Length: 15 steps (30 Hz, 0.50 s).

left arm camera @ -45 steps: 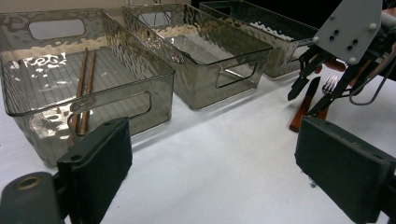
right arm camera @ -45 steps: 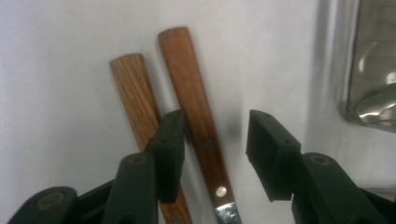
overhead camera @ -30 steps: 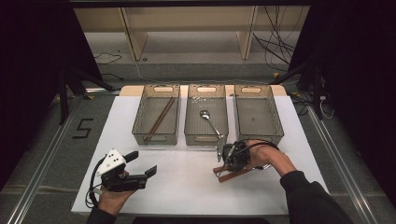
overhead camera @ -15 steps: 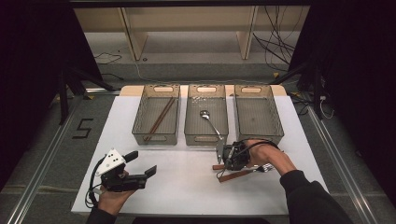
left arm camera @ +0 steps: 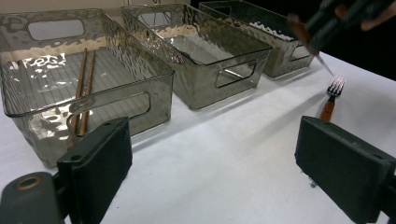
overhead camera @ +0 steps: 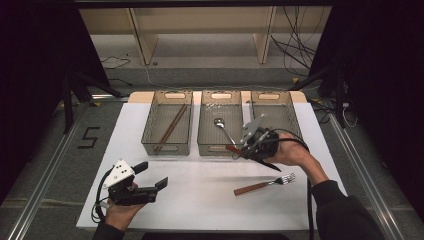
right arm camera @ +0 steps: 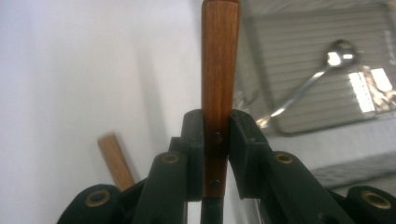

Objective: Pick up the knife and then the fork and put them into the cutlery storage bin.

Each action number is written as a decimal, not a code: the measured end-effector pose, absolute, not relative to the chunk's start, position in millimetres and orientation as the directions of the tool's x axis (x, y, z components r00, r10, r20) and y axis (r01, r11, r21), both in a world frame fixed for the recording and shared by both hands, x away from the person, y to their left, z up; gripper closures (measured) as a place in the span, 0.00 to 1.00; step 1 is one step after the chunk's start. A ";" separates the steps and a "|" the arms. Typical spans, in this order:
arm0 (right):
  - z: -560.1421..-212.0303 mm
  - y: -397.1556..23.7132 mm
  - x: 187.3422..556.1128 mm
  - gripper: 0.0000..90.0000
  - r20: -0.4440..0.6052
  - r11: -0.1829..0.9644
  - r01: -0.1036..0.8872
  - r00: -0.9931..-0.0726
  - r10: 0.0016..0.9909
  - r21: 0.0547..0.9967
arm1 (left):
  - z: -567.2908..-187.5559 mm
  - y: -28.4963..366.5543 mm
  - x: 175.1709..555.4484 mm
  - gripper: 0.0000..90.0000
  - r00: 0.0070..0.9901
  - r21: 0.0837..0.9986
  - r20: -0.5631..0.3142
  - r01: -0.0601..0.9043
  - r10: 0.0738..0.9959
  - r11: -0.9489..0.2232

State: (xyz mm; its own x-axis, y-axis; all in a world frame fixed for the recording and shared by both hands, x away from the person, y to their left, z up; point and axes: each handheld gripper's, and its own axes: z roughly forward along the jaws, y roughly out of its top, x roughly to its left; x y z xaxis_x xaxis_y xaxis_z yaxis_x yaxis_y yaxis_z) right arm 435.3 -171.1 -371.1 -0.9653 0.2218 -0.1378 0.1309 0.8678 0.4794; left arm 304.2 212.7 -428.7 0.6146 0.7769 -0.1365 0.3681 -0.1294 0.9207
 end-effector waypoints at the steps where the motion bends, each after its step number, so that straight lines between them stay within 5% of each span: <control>1: -365.4 -175.4 438.0 0.86 -0.117 0.840 0.170 -0.957 0.265 0.514 | -428.6 212.9 304.2 0.12 0.614 0.921 -0.135 0.367 0.777 -0.130; 6: -340.3 -202.0 454.1 0.86 0.022 0.650 0.371 -0.878 0.479 0.663 | -428.5 212.9 304.0 0.12 0.613 0.921 -0.136 0.367 0.778 -0.129; 15: -311.3 -249.2 481.0 0.86 0.197 0.354 0.519 -0.736 0.648 0.778 | -428.8 212.8 304.5 0.12 0.613 0.920 -0.139 0.370 0.778 -0.127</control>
State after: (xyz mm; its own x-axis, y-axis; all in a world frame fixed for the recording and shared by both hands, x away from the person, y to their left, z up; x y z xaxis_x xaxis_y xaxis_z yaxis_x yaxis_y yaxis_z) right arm 481.0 -249.2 -311.3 -0.7359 0.6478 0.1969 0.5194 0.3536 0.7779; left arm 304.5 212.8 -428.8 0.6133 0.7775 -0.1392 0.3703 -0.1273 0.9202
